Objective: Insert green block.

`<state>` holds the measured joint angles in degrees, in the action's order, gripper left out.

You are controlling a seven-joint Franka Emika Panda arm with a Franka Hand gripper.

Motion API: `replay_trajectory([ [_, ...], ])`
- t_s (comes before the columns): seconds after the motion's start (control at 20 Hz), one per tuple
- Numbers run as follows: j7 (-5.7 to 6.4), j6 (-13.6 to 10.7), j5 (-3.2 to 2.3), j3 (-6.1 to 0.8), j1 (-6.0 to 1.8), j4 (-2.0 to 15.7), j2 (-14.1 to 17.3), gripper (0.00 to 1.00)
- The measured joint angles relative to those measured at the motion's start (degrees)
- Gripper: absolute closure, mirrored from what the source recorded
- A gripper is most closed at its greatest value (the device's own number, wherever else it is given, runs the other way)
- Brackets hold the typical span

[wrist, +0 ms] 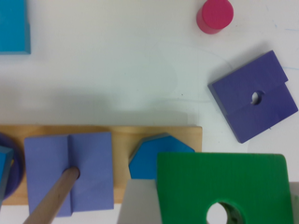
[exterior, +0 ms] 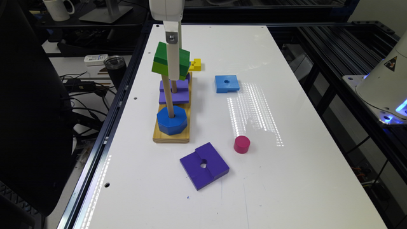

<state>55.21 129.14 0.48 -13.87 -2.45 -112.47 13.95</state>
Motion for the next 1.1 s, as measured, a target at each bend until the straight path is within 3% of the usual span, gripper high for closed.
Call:
replay_trajectory([
  [0.2, -0.1, -0.02, 0.0, 0.01, -0.13, -0.41, -0.06, 1.0],
  [0.4, -1.2, 0.22, 0.02, 0.03, -1.21, -1.87, -0.89, 1.0],
  [1.1, -1.24, 0.33, 0.02, -0.05, -1.24, -2.32, -1.2, 1.0],
])
